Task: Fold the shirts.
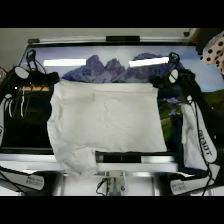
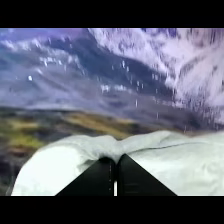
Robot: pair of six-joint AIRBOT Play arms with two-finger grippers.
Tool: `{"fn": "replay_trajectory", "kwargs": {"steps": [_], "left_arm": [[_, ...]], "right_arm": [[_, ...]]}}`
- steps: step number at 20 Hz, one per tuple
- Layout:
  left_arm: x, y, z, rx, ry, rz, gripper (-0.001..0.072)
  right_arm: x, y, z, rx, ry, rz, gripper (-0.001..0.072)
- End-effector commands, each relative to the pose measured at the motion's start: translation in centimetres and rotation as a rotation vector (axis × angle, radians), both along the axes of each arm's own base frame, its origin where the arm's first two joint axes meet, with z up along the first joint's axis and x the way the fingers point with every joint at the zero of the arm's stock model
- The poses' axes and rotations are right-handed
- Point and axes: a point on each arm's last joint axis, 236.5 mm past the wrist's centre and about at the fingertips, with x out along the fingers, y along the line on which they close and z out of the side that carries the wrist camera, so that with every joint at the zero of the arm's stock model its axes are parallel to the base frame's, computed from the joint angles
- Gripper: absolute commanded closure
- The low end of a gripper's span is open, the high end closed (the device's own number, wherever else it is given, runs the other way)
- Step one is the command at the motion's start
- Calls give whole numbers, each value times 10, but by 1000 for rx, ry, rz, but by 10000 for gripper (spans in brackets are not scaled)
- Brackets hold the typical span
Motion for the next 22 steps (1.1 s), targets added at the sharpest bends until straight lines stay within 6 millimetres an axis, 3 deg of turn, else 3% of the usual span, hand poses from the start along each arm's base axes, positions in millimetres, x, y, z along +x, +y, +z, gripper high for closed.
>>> {"fn": "replay_trajectory", "kwargs": {"steps": [1,4,6,8,10,17,18,19,20,21,22], "left_arm": [[-63,3,-6,16,247,-135,668],[-141,-3,-17,-35,524,-227,668],[-173,1,-40,-19,625,-230,669],[-196,4,-58,-20,692,-226,669],[-199,8,-62,-24,704,-213,669],[-186,16,-74,-51,660,-112,668],[-184,17,-75,-50,655,-109,668],[-184,17,-74,-50,654,-107,658],[-186,18,-72,-60,664,-100,479],[-192,18,-69,-73,696,-87,217],[-200,20,-63,-86,732,-94,113]], "right_arm": [[-51,-3,7,-68,163,117,636],[-119,-2,-1,-75,423,169,636],[-156,2,-24,-77,558,216,637],[-176,1,-46,-71,624,220,637],[-177,0,-55,-73,621,216,637],[-154,2,-56,-68,528,183,634],[-155,2,-56,-66,534,183,565],[-158,1,-55,-69,542,185,374],[-163,0,-54,-76,560,196,215],[-169,-7,-49,-105,579,205,203],[-175,-19,-43,-155,594,208,203]]}}
